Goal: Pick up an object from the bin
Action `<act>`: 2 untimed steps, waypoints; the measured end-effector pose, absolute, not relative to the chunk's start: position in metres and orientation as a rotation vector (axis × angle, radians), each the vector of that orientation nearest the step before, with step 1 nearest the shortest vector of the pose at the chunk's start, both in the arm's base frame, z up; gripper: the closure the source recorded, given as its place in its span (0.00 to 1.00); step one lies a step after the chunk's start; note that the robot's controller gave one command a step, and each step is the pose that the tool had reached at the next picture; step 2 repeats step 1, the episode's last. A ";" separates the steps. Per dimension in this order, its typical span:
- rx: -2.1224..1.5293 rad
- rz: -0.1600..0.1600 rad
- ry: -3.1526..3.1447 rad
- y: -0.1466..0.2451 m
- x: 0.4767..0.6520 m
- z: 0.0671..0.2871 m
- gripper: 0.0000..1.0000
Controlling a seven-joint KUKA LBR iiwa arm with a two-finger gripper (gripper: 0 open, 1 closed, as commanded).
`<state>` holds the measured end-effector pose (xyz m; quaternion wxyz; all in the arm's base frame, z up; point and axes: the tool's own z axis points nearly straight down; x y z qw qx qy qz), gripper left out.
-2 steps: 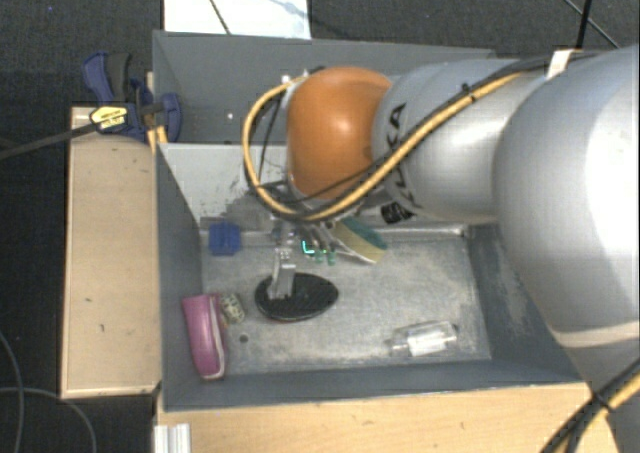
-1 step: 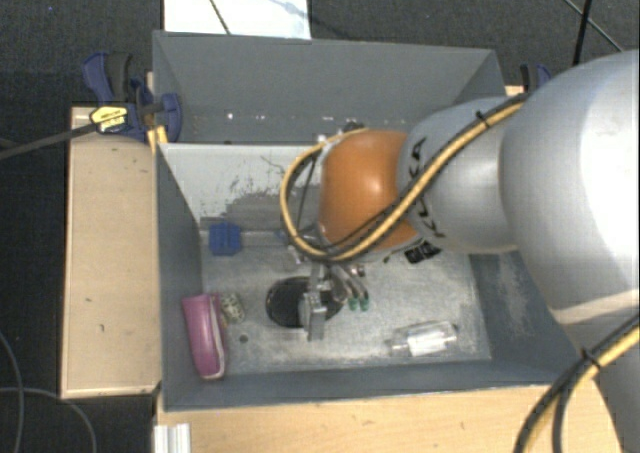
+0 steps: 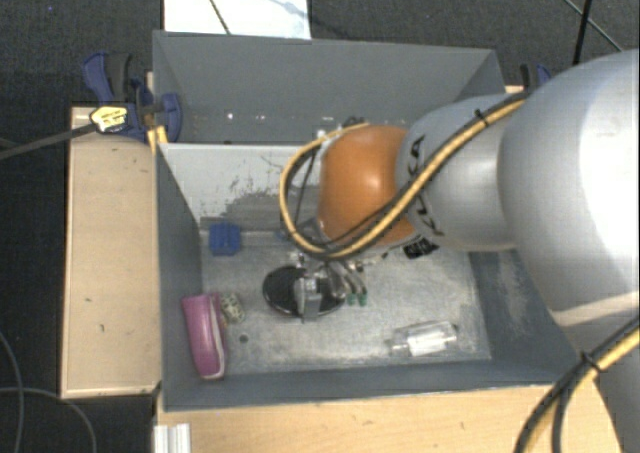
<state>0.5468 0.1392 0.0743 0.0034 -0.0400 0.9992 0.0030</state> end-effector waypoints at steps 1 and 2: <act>-0.125 0.004 3.129 0.145 0.542 0.219 1.00; -0.125 0.004 3.129 0.145 0.542 0.219 1.00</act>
Offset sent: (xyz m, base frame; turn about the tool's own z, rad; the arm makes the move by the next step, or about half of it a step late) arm -0.0064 0.0051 0.1394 0.0068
